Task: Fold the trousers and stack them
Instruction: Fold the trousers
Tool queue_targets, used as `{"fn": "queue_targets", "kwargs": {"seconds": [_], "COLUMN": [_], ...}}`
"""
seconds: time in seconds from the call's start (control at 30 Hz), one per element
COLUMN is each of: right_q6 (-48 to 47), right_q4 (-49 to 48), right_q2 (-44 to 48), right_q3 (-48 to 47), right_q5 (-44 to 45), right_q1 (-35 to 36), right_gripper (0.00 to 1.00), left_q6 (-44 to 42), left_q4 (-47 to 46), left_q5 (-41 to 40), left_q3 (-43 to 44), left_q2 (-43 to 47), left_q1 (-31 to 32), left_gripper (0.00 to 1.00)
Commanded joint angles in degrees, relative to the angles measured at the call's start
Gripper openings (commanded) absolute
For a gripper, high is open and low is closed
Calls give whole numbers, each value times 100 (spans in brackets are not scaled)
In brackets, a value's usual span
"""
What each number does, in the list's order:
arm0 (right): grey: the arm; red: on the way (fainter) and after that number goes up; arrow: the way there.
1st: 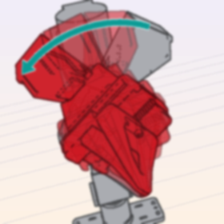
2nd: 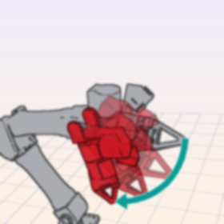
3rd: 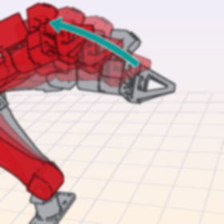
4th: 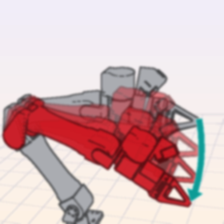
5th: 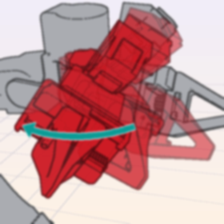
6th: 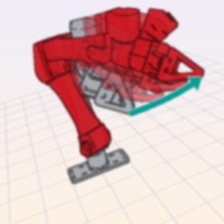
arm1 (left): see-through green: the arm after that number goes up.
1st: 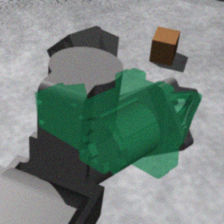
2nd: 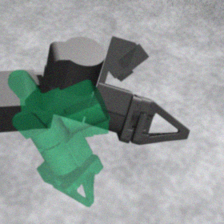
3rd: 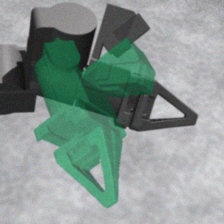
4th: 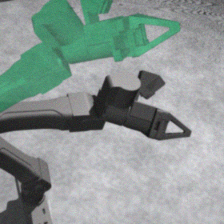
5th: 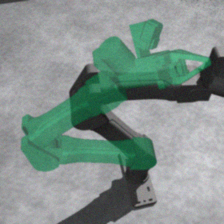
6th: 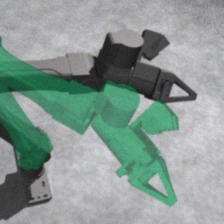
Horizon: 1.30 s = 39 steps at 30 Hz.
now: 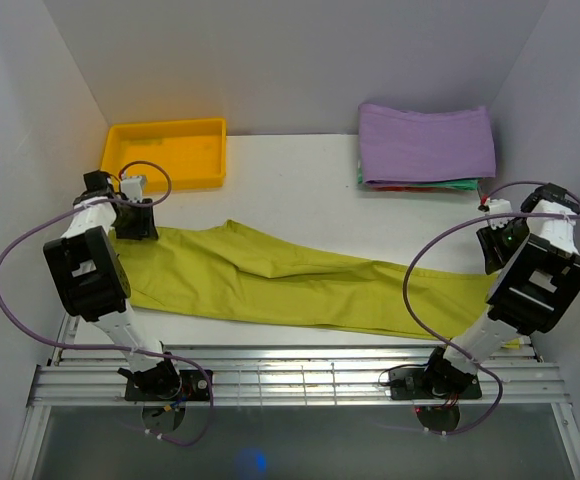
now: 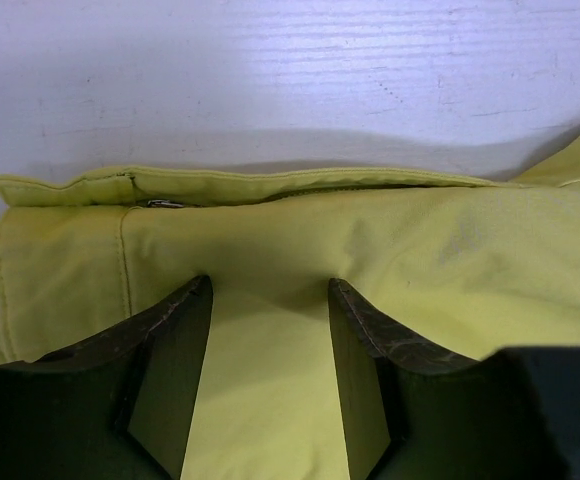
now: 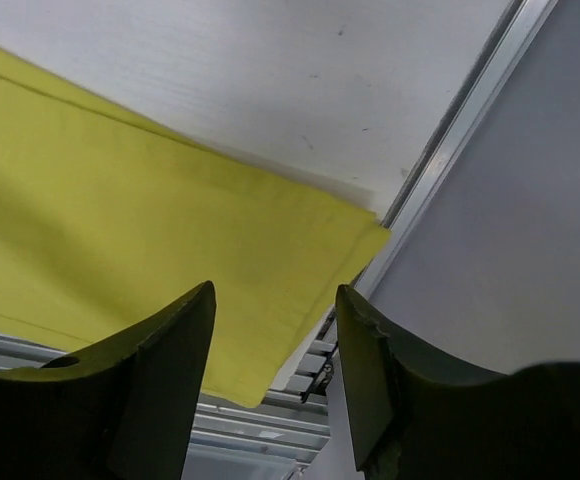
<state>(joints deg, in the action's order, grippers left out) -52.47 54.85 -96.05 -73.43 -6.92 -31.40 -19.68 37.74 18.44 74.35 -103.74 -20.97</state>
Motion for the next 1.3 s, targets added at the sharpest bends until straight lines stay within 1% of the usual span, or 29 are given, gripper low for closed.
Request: {"fn": "queue_targets", "kwargs": {"seconds": [0.0, 0.17, 0.3, 0.4, 0.5, 0.53, 0.6, 0.63, 0.7, 0.73, 0.77, 0.83, 0.9, 0.93, 0.97, 1.03, 1.27], "right_q6": [-159, -79, -62, -79, -97, -114, -150, -185, -211, -229, -229, -246, -176, -150, -89, 8, 210], "right_q4": [-325, -414, -466, -458, -431, -423, -414, -396, -370, -335, -317, -317, -326, -343, -361, -300, -45], "right_q2": [-449, -993, -1214, -1285, -1293, -1259, -1249, -1249, -1258, -1267, -1267, -1267, -1285, -1319, -1337, -1477, -1935], "right_q3": [-356, -593, -647, -620, -594, -585, -585, -585, -629, -655, -699, -725, -822, -848, -875, -971, -1165], "right_q5": [401, 446, 428, 419, 419, 428, 472, 489, 525, 525, 525, 551, 534, 516, 499, 402, 77], "right_q1": [-42, -112, -182, -226, -270, -314, -367, -384, -428, -446, -455, -481, -499, -499, -499, -499, -508], "right_gripper": [57, 54, 54, 50, 36, 28, 23, 19, 16, 9, 8, 9, 20, 28, 33, 38, 41], "left_q6": [-132, -220, -247, -256, -273, -264, -256, -247, -212, -203, -194, -185, -185, -176, -185, -185, -168], "left_q4": [-205, -293, -354, -433, -539, -557, -592, -609, -610, -618, -618, -618, -610, -610, -610, -601, -610], "left_q5": [-86, -209, -270, -340, -490, -516, -578, -587, -596, -596, -596, -596, -587, -578, -569, -569, -622], "left_q3": [-183, -377, -456, -544, -632, -684, -711, -737, -711, -694, -676, -667, -676, -685, -711, -728, -773], "left_q2": [196, 319, 364, 346, 337, 329, 302, 276, 241, 223, 214, 197, 188, 197, 205, 232, 276], "left_q1": [58, 111, 111, 111, 120, 111, 120, 120, 120, 120, 120, 120, 120, 120, 111, 120, 111], "left_gripper": [61, 62, 62, 62, 62, 62, 62, 62, 62, 62, 62, 62, 62, 62, 62, 62, 62]}}
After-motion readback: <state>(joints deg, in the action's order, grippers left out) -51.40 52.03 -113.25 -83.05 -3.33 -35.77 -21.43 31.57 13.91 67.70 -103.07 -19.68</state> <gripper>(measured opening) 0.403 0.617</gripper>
